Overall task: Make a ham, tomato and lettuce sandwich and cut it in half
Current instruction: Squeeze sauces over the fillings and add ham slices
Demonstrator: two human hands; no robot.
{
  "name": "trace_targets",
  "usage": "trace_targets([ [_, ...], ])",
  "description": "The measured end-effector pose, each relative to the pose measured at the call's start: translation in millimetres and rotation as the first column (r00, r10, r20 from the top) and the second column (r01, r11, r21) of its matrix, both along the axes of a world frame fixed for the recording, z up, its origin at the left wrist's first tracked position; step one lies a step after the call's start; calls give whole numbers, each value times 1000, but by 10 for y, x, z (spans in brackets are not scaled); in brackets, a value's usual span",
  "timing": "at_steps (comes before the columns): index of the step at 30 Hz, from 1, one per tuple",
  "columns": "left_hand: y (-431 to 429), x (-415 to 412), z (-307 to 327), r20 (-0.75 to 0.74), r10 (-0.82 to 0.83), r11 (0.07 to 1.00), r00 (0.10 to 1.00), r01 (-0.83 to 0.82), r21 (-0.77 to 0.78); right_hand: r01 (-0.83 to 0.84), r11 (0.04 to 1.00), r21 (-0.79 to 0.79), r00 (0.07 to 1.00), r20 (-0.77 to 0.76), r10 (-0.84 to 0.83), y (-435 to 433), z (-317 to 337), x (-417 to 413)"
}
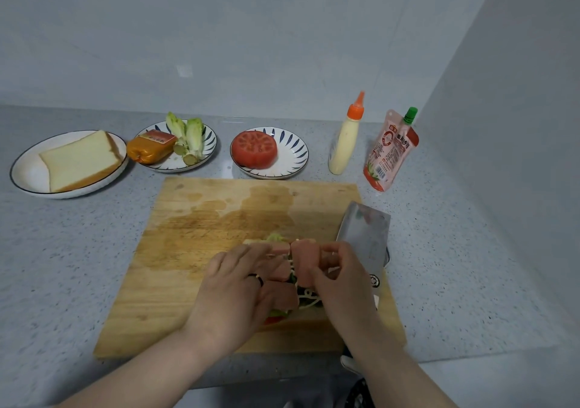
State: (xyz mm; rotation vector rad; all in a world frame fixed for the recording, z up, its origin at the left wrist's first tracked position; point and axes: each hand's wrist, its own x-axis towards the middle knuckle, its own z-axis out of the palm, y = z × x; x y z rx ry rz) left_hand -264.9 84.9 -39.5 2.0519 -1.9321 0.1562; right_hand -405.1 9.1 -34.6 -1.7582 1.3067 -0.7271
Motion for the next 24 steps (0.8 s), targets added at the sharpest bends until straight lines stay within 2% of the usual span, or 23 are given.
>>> trace_targets([
  [6,18,19,-20,-46,-46,992,998,51,114,-41,995,-93,988,-155,26,39,-61,-60],
  [15,29,30,9,-23,-37,982,999,40,183,-143,964,-223,856,-516,8,48,-74,-73],
  [17,23,49,-5,-7,-43,982,999,43,183,-215,911,-353,809,-587,-36,64,-25,-42],
  [19,-5,64,12,22,-43,981,999,38,190,-295,809,-508,783,-614,-100,95,-2,-7],
  [20,-20,48,18,34,-40,980,999,32,198,-326,777,-538,776,-622,-106,101,0,3],
  [22,-55,44,1,22,-64,957,998,55,285,-361,775,-519,747,-658,-93,107,-7,0],
  [24,-93,54,-59,38,-91,965,995,78,249,-380,776,-503,717,-691,-97,100,-19,-6],
])
